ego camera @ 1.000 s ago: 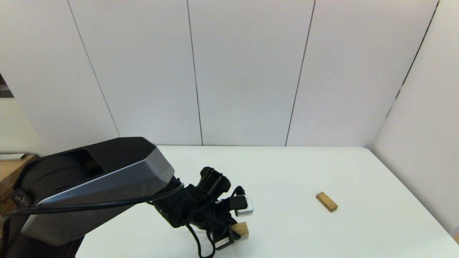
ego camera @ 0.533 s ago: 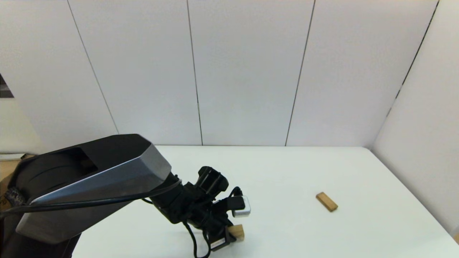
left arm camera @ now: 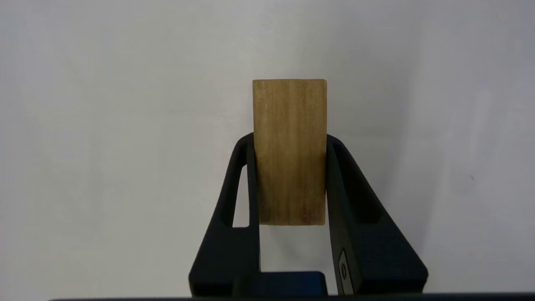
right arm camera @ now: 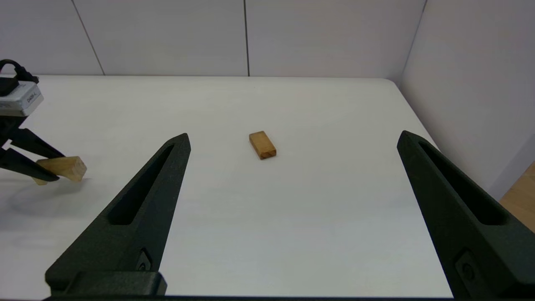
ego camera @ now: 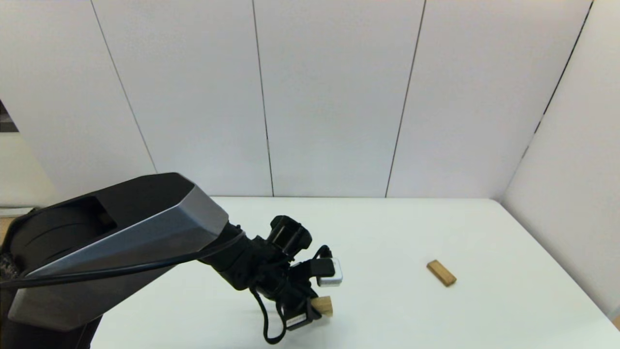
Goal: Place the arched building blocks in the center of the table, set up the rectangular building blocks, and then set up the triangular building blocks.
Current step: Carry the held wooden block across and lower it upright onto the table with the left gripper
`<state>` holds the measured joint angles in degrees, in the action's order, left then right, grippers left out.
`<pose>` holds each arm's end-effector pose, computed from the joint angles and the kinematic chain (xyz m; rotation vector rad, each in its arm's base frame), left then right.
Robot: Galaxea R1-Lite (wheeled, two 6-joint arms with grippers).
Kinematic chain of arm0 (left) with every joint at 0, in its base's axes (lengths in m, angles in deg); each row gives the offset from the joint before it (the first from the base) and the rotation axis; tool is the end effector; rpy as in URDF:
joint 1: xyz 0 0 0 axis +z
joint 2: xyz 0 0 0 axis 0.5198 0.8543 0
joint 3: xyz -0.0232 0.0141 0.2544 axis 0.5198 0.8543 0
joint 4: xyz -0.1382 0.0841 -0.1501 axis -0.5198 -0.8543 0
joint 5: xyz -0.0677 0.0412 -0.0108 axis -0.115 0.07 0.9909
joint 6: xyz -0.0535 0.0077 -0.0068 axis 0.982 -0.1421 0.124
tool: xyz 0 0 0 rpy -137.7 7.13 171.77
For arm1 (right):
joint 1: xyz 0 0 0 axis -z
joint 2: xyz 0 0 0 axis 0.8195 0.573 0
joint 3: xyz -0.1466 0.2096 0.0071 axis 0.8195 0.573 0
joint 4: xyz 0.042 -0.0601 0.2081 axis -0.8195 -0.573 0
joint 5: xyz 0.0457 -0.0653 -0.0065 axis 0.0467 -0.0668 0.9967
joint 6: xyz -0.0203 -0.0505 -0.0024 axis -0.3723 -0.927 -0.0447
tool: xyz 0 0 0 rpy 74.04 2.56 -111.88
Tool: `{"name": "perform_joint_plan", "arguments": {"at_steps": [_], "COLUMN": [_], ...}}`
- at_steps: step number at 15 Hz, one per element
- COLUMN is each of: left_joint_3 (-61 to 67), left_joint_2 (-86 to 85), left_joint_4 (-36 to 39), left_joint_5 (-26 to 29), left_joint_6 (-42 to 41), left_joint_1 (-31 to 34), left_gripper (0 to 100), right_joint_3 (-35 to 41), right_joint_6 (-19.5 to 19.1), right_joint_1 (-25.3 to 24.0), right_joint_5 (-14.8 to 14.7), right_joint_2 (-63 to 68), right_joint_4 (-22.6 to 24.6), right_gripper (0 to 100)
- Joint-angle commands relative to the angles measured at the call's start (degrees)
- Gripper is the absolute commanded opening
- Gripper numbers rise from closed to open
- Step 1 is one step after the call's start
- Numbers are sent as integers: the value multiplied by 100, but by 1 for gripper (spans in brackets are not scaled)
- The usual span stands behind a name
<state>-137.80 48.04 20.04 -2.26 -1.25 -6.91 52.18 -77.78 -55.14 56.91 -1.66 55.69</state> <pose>0.2874 -0.2509 -0.0882 0.7485 0.7550 -1.2878 0.0858 0.0003 0.0766 0.0030 -0.0086 0.0045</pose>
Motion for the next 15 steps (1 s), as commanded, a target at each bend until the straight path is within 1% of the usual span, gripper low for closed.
{"name": "perform_joint_plan", "arguments": {"at_steps": [1, 6, 15], "left_joint_3": [-84, -286, -453], "left_joint_2": [-142, 130, 359], "left_joint_4": [-378, -343, -317], "left_joint_5": [2, 2, 89], "left_joint_6": [-114, -140, -105], "left_joint_1": [-62, -176, -176], "left_gripper": [0, 0, 0], "right_joint_3": [0, 0, 0], "right_joint_6": [-1, -1, -1], "right_joint_1": [-8, 1, -8], "right_joint_5": [2, 2, 2], "right_joint_2": [-1, -1, -1], "right_joint_4": [2, 2, 2], "right_gripper": [100, 100, 100]}}
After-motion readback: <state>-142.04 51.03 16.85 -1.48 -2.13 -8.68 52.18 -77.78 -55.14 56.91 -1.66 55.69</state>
